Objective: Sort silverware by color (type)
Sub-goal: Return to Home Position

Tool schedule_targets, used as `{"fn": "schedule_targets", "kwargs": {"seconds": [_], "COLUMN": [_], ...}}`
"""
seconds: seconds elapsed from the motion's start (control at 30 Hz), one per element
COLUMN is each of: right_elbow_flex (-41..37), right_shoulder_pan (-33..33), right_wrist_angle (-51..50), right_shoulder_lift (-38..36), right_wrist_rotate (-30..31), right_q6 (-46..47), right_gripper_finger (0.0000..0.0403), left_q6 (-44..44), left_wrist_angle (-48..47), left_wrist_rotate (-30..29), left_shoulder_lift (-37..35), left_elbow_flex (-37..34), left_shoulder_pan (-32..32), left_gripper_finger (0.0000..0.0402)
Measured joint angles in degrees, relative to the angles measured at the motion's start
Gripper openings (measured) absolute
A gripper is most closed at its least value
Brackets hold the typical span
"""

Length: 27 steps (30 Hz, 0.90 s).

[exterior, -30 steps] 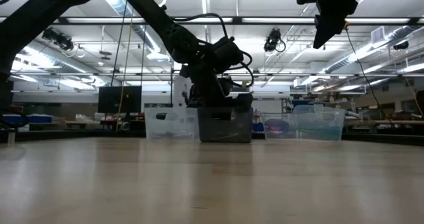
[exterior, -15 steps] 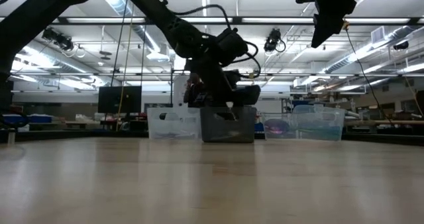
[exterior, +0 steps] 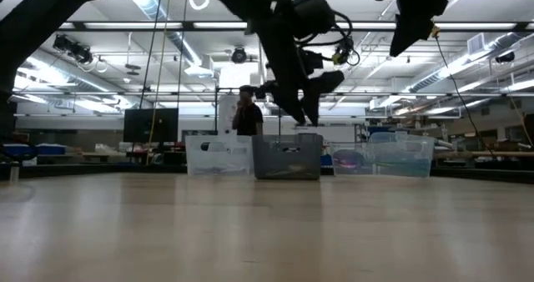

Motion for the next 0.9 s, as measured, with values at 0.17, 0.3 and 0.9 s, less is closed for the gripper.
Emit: {"fn": "schedule_targets", "kwargs": {"seconds": [0.17,0.3,0.9], "right_elbow_flex": [0.0,0.0,0.0], "right_shoulder_pan": [0.0,0.0,0.0], "right_wrist_angle": [0.0,0.0,3.5], "right_shoulder_lift": [-3.3,-6.6,-17.1], "right_wrist_rotate": [2.9,6.3,10.4], "right_q6": [0.6,0.7,0.1], "right_gripper_finger": [0.0105,0.0104,0.0103], "left_q6": [1.1,1.1,3.0], "left_wrist_angle": [-17.0,-24.0,-33.2], "left_wrist_rotate": [0.4,0.3,-0.8], "left_shoulder_lift": [0.0,0.0,-7.6], "left_elbow_flex": [7.6,13.6,29.6], "left_shoulder_pan": [-1.4,-3.3,-8.9], "left_gripper_finger": [0.0142,0.0141,0.0141]}}
